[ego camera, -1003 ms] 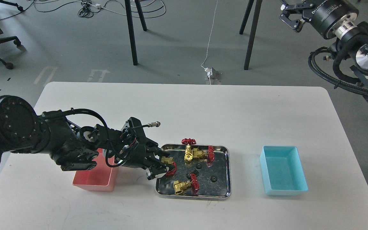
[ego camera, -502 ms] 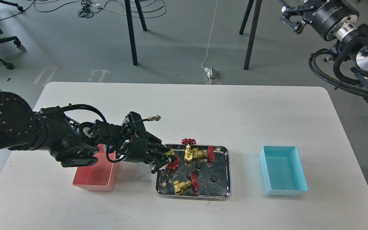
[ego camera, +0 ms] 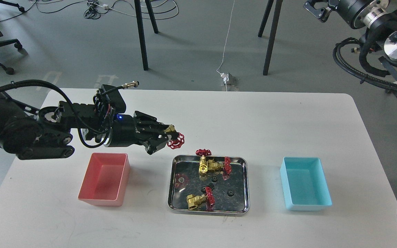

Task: Place valve in pink box and gear in blue box
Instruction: 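Lift the held valve up out of the tray with the left gripper, then carry the valve over the pink box and open the left gripper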

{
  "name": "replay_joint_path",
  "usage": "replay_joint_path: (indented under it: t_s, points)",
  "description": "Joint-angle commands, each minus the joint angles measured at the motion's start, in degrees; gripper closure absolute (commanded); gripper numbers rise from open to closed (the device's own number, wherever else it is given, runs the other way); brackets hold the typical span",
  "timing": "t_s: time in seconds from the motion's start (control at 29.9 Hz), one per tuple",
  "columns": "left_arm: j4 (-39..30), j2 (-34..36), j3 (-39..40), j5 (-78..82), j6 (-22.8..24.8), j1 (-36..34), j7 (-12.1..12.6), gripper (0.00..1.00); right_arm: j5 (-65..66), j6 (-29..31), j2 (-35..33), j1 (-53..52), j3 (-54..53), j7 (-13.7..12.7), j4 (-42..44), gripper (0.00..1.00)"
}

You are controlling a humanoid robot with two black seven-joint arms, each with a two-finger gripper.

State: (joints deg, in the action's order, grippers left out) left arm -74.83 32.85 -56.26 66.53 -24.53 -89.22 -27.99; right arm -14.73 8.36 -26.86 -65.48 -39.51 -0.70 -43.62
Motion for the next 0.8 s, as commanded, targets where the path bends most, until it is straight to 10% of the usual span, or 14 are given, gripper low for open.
replay_joint_path:
  t_s: [0.0,0.77]
  points:
    - [-1.1,8.1,-0.2,6.8,0.3,-0.3,0.0,0.81,2.6,-5.5,0.5,-0.9,0.6,-0.1,0.1,0.00]
    - [7.8,13.6,0.7,13.2,-0.1,16.2,0.0,0.81,2.6,-6.2,0.4,2.1,0.5,-0.1,-0.1,0.00]
